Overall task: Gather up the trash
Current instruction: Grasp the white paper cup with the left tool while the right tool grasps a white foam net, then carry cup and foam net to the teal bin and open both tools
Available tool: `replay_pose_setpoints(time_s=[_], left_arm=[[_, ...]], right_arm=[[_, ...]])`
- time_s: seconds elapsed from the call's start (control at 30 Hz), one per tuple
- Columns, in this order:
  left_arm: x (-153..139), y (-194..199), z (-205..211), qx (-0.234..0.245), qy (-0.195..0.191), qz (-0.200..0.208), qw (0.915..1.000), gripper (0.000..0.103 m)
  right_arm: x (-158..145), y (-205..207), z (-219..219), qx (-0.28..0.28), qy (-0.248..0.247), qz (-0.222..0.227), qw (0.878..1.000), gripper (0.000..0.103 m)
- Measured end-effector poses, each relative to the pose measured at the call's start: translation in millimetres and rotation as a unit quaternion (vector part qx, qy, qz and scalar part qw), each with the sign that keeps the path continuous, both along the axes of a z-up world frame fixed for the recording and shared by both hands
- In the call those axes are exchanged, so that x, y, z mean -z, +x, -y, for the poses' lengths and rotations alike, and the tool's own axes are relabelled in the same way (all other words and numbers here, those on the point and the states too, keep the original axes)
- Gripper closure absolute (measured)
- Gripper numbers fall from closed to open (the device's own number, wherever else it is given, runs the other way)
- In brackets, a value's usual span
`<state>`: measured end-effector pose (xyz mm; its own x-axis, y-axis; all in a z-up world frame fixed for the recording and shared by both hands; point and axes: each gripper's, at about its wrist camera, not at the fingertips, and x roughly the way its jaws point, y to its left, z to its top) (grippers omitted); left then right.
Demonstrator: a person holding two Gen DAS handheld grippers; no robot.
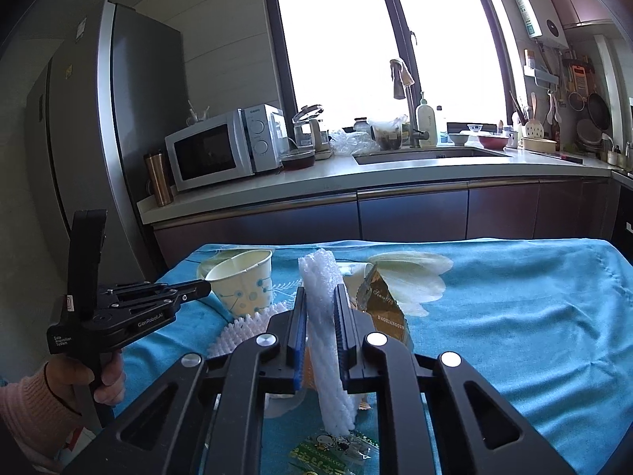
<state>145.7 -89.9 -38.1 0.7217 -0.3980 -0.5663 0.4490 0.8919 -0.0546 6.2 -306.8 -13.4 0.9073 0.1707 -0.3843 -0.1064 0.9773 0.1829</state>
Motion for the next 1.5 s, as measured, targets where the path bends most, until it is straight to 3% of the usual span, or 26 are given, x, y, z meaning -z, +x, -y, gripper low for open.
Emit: replay_pose_setpoints(time_s=[0.07,0.23,0.3,0.47,0.53,0.57,0.63,0.93,1.17,1.5], left_arm=[[-3,-3,-5,-0.001,-0.006,0.006,1.0,0.061],[-10,1,-10,0.009,-0.013,0.014,0.9998,0.053],[-10,6,-6,0.016,-0.006,0.016,0.9997,0.044],[-1,19,11,0.037,0.014,0.008,0.9992,0.045],[4,24,14,0.039,0.017,-0.001,0.9991,0.051],[5,27,14,0.04,0.015,-0.006,0.9991,0.062],[6,30,13,0.042,0.005,-0.014,0.999,0.066],[-2,15,-1,0.031,-0.012,-0.008,0.9994,0.069],[-25,-15,-45,0.001,-0.03,0.014,0.9994,0.07],[-45,-68,-149,-0.08,-0.042,0.028,0.9955,0.07]], right_arm=[[-4,-3,0,-0.005,0.006,0.006,1.0,0.091],[-11,-3,-2,-0.013,0.011,0.016,1.0,0.091],[-12,-4,-2,-0.018,0.017,0.019,1.0,0.091],[-15,-2,0,-0.024,0.027,0.025,0.999,0.091],[-16,-1,0,-0.029,0.033,0.024,0.999,0.091],[-16,0,0,-0.031,0.036,0.023,0.999,0.091],[-15,1,1,-0.036,0.041,0.022,0.998,0.091],[-25,4,-4,-0.071,0.075,0.029,0.994,0.091],[-39,3,-25,-0.117,0.097,0.039,0.988,0.091],[-41,25,-104,-0.236,0.127,0.014,0.963,0.091]])
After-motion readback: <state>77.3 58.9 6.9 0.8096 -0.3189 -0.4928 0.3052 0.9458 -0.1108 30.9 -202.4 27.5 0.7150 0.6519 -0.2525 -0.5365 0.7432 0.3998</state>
